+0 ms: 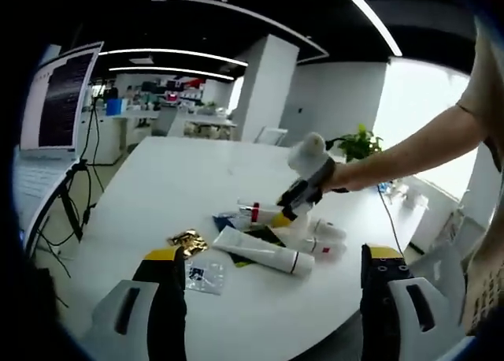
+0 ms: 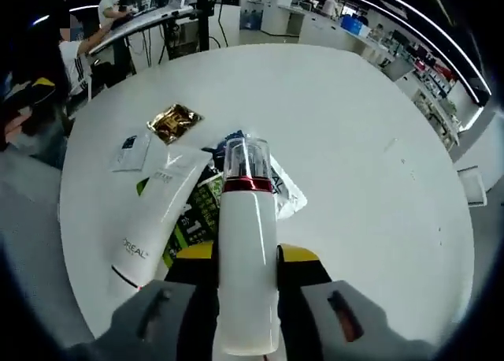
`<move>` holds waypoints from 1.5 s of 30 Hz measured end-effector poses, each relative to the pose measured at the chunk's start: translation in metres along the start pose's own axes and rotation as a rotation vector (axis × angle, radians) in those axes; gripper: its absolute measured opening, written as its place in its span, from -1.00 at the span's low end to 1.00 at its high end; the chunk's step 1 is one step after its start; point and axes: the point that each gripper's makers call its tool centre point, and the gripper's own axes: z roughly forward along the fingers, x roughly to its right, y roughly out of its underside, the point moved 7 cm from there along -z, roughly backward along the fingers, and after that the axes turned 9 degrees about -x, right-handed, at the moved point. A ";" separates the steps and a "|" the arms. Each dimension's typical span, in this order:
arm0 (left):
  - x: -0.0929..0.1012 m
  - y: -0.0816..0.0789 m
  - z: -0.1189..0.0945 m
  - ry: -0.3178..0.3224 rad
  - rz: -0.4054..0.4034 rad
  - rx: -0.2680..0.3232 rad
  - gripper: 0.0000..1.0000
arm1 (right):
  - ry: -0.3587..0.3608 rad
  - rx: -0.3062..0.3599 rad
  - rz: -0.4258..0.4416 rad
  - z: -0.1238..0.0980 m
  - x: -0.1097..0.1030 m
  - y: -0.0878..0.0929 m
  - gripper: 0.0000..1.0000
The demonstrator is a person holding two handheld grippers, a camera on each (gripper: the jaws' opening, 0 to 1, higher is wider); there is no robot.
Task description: Arrange the skincare products in the storage area until every visible bottle or jar stands upright without overlapping.
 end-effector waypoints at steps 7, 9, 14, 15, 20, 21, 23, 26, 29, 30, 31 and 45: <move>0.016 -0.015 0.002 0.053 0.030 0.028 0.81 | 0.025 0.204 0.172 -0.054 0.004 0.008 -0.47; 0.025 -0.021 0.004 0.075 0.065 0.028 0.81 | -0.004 0.313 0.239 -0.075 0.001 0.013 -0.47; 0.051 -0.042 0.009 0.157 0.088 0.055 0.82 | -0.101 0.532 0.407 -0.120 -0.012 0.032 -0.47; 0.056 -0.046 0.010 0.166 0.092 0.060 0.82 | -0.118 0.570 0.427 -0.127 -0.015 0.036 -0.47; 0.087 -0.071 0.023 0.288 0.061 0.087 0.74 | -0.239 0.730 0.491 -0.159 -0.041 0.060 -0.47; 0.095 -0.076 0.027 0.317 0.034 0.089 0.71 | -0.252 0.743 0.494 -0.163 -0.045 0.066 -0.48; 0.110 -0.087 0.033 0.391 0.005 0.122 0.59 | -0.286 0.773 0.499 -0.170 -0.053 0.075 -0.48; 0.126 -0.093 0.046 0.411 0.050 0.109 0.55 | -0.346 0.821 0.527 -0.180 -0.060 0.087 -0.48; 0.143 -0.095 0.060 0.466 0.022 0.076 0.56 | -0.392 0.850 0.543 -0.188 -0.064 0.099 -0.48; 0.149 -0.095 0.066 0.503 -0.035 0.080 0.56 | -0.401 0.855 0.541 -0.190 -0.064 0.102 -0.48; 0.150 -0.095 0.068 0.513 -0.059 0.077 0.57 | -0.404 0.853 0.538 -0.190 -0.065 0.106 -0.48; 0.161 -0.071 0.134 0.718 -0.586 0.080 -0.30 | -0.643 0.895 0.608 -0.180 -0.075 0.116 -0.51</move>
